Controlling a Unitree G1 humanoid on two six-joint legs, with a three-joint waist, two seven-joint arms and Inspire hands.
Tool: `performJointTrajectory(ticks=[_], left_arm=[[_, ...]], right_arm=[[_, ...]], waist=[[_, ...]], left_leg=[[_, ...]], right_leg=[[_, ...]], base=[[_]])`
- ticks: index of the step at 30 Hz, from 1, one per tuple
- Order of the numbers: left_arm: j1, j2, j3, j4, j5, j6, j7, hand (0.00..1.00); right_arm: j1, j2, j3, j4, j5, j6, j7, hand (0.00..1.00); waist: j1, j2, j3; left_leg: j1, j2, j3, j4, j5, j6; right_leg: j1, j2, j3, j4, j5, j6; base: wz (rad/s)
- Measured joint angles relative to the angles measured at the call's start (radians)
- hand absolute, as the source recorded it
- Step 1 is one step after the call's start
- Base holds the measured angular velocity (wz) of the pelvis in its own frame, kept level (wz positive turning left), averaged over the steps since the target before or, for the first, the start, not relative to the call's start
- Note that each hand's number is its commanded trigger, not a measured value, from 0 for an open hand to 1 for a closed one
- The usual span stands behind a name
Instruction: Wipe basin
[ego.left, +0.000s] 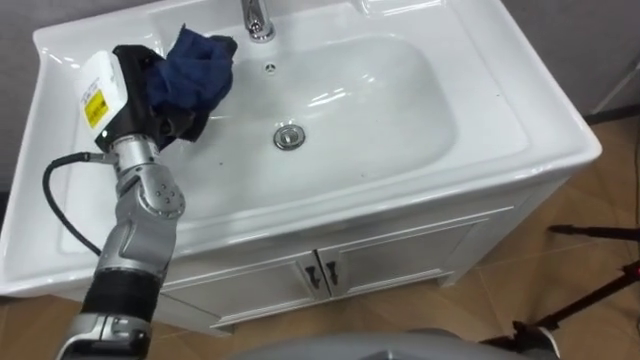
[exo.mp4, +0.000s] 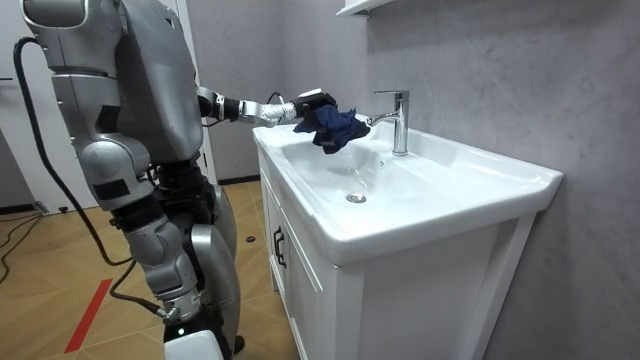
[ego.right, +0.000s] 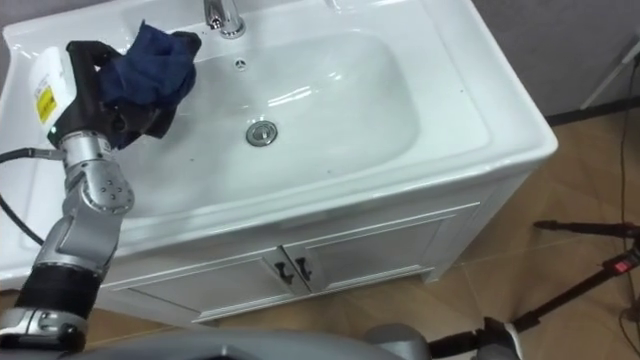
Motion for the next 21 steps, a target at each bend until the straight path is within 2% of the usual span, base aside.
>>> performJointTrajectory(ticks=[3, 6, 9, 11, 16, 21], left_arm=[[0.004, 0.02, 0.001, -0.007, 0.0, 0.001, 0.002, 1.0], [0.02, 0.021, 0.008, -0.028, 0.002, 0.002, 0.017, 1.0], [0.023, 0.022, 0.033, -0.032, 0.062, 0.002, 0.028, 1.0], [0.031, 0.023, 0.05, -0.036, 0.106, 0.002, 0.043, 1.0], [0.045, 0.024, 0.073, -0.038, 0.109, 0.008, 0.046, 1.0], [0.111, 0.024, 0.12, -0.123, 0.107, 0.019, 0.044, 1.0]], right_arm=[[0.013, 0.0, 0.0, 0.001, -0.001, 0.01, 0.0, 0.0], [0.016, 0.0, -0.007, 0.002, -0.008, 0.011, 0.0, 0.0], [0.021, -0.003, -0.022, 0.003, -0.023, 0.012, 0.0, 0.0], [0.03, -0.004, -0.038, 0.005, -0.051, 0.013, 0.0, 0.0], [0.033, -0.009, -0.039, 0.028, -0.058, 0.034, -0.003, 0.0], [0.054, -0.011, -0.04, 0.034, -0.059, 0.06, -0.003, 0.0]], waist=[[0.0, 0.003, 0.001], [0.0, 0.009, 0.0021], [0.0, 0.015, 0.0043], [0.001, 0.018, 0.0031], [0.012, 0.021, 0.0008], [0.033, 0.024, -0.0018]], left_leg=[[-0.003, -0.001, -0.014, 0.0, 0.0, 0.0], [-0.004, -0.001, -0.015, -0.001, 0.0, 0.0], [-0.004, -0.001, -0.016, -0.002, 0.0, 0.0], [-0.004, -0.001, -0.016, -0.002, 0.0, 0.0], [-0.001, -0.002, -0.01, -0.004, -0.001, -0.001], [0.0, -0.001, -0.009, -0.004, -0.001, -0.001]], right_leg=[[0.001, -0.001, -0.008, 0.0, -0.003, 0.0], [0.001, -0.001, -0.009, 0.0, -0.003, 0.0], [-0.001, -0.002, -0.009, 0.001, -0.006, 0.0], [-0.006, -0.001, -0.009, 0.002, -0.007, 0.0], [-0.006, -0.001, -0.007, 0.006, -0.01, 0.0], [-0.005, -0.001, -0.009, 0.004, -0.01, 0.0]], base=[[0.1], [0.0], [0.0], [0.0], [-0.01], [-0.01]])
